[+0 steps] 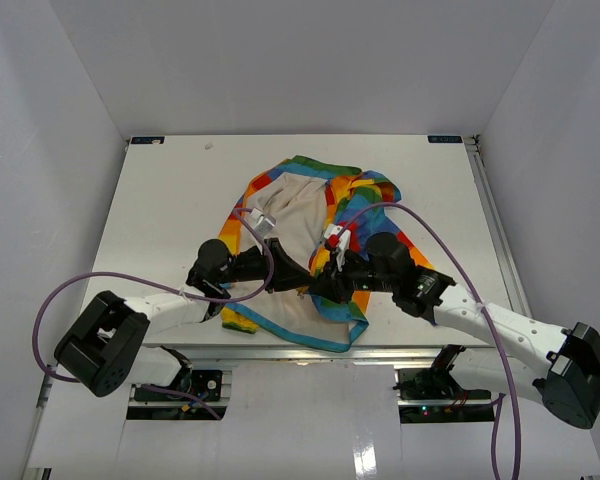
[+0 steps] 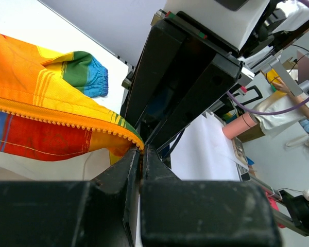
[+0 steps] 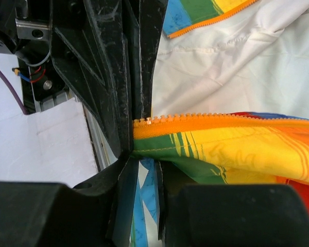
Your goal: Zip up the jacket
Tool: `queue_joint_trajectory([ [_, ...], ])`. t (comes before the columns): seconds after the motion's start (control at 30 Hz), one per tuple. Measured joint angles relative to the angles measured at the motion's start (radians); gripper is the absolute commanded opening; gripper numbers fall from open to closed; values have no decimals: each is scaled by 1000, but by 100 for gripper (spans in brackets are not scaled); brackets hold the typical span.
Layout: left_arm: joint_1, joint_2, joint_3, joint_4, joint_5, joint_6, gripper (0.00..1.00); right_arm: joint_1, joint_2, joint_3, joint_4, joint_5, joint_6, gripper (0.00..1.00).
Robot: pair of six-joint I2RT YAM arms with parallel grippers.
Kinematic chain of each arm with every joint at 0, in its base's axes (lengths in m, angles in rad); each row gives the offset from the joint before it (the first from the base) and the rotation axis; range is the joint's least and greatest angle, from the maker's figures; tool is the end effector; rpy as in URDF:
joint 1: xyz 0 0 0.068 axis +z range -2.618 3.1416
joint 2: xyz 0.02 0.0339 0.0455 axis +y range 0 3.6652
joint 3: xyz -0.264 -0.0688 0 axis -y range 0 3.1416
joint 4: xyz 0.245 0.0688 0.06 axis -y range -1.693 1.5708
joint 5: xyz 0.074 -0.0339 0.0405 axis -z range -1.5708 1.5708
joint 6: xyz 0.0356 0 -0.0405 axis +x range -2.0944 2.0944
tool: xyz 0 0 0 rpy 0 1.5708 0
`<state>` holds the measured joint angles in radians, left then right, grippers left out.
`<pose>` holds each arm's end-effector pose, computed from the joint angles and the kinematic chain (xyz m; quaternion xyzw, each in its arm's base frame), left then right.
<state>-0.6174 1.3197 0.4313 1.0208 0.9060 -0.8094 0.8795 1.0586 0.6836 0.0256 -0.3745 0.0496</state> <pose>0.1881 -0.1679 0.2296 0.2710 0.6212 -0.6607 0.3228 0.1438 0.1941 0.2730 -0.4222 0.6936 0.3888 0.4354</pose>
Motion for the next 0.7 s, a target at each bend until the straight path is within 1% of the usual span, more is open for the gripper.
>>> queue_joint_trajectory([
  [0.1,0,17,0,24,6,-18,0,0,-15,-28,35,5,5,26],
  [0.23,-2,21,0,50,15,-34,0,1,-46,-62,81,2,16,34],
  [0.47,-6,21,0,81,22,-51,0,1,-121,-123,172,-4,29,38],
  [0.7,-6,28,0,117,22,-67,0,1,-130,-142,227,-14,31,44],
])
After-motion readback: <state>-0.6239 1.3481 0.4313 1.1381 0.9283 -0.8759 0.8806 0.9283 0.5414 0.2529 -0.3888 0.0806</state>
